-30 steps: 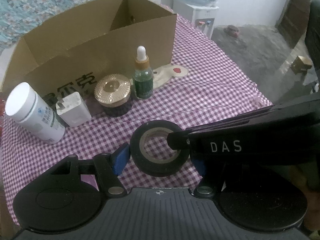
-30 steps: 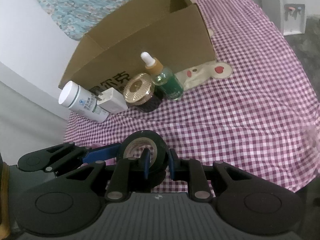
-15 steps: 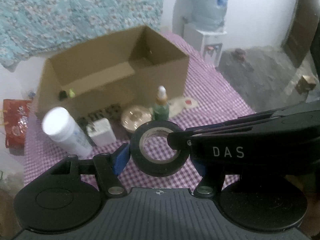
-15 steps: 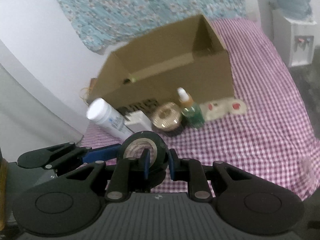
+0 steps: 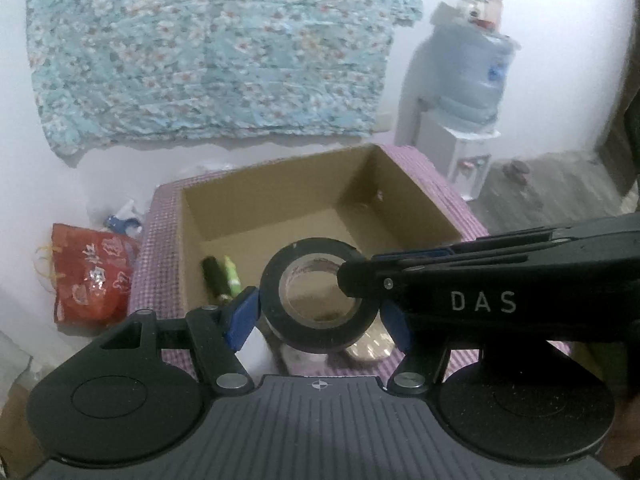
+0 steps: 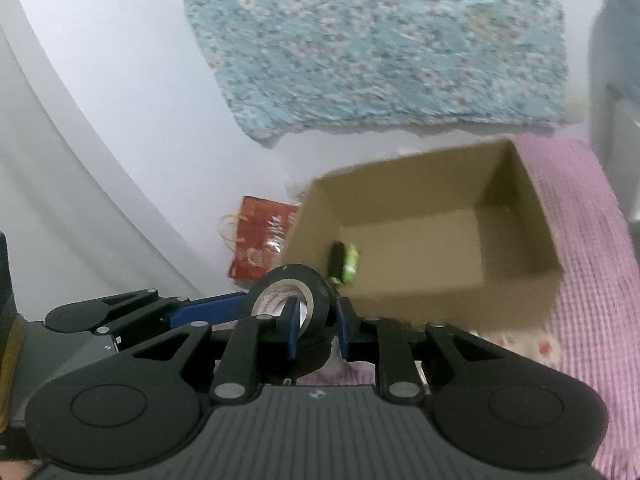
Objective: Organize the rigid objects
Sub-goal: 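Carry the tape roll into the box and open the right gripper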
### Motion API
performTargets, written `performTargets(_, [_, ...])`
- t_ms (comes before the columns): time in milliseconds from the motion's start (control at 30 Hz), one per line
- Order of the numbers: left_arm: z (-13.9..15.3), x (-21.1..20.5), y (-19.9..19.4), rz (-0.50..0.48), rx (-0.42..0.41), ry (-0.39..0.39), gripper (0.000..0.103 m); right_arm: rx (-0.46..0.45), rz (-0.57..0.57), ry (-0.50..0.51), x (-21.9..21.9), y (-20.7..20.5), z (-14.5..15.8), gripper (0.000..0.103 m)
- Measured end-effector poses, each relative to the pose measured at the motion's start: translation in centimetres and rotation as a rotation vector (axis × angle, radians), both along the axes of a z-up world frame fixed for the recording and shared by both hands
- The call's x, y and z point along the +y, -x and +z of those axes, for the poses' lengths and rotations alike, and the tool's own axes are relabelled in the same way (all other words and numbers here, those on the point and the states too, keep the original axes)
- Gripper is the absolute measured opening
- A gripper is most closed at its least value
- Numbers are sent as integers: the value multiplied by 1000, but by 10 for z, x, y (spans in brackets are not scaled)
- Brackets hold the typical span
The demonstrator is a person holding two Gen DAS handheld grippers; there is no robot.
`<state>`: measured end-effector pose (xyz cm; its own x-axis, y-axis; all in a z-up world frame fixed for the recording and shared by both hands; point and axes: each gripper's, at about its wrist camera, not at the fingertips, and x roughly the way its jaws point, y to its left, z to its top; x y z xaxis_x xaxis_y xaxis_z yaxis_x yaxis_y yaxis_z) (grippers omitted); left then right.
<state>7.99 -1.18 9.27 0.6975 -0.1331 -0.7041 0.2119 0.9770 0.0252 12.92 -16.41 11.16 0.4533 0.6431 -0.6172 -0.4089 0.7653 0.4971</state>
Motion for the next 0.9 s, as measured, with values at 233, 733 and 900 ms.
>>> performTargets(233, [-1, 27, -70, 24, 106, 35, 65, 69, 47, 3, 32, -73, -2, 21])
performTargets(733, [-68, 58, -196, 124, 403, 99, 65, 323, 67, 25, 66, -209, -85, 18])
performTargets(900, [-85, 62, -211, 157, 439, 99, 65, 352, 77, 9, 74, -232, -106, 11])
